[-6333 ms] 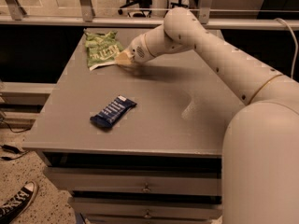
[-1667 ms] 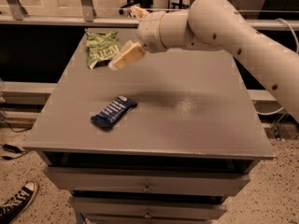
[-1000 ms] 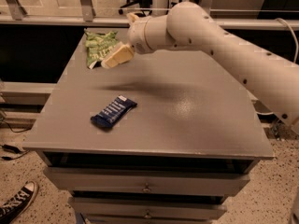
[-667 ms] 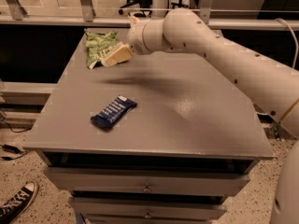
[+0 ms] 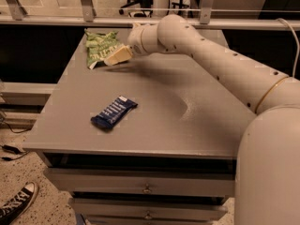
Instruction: Pick green jalapeno chip bag
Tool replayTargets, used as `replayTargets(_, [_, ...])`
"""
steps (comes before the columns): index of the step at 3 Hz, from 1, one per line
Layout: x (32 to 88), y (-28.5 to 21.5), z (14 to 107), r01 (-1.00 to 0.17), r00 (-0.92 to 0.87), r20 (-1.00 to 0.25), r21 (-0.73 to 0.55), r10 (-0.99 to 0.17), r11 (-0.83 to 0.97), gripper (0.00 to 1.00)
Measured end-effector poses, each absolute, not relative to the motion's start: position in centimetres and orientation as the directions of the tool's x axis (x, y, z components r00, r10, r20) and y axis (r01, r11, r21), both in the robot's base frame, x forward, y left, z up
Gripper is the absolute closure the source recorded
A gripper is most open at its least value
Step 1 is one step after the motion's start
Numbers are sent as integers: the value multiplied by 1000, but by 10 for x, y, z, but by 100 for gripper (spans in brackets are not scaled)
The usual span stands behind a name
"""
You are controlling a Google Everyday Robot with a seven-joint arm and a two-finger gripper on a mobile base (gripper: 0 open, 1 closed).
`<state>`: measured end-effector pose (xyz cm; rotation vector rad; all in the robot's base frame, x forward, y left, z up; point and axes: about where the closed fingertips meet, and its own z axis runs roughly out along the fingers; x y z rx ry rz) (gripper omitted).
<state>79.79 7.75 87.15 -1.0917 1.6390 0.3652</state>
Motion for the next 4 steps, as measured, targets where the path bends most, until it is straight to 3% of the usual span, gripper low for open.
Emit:
replayTargets(1, [814, 81, 854, -804, -44, -893, -234, -448, 547, 11])
replayTargets(4, [819, 88, 860, -818, -47, -907, -206, -420, 537, 80])
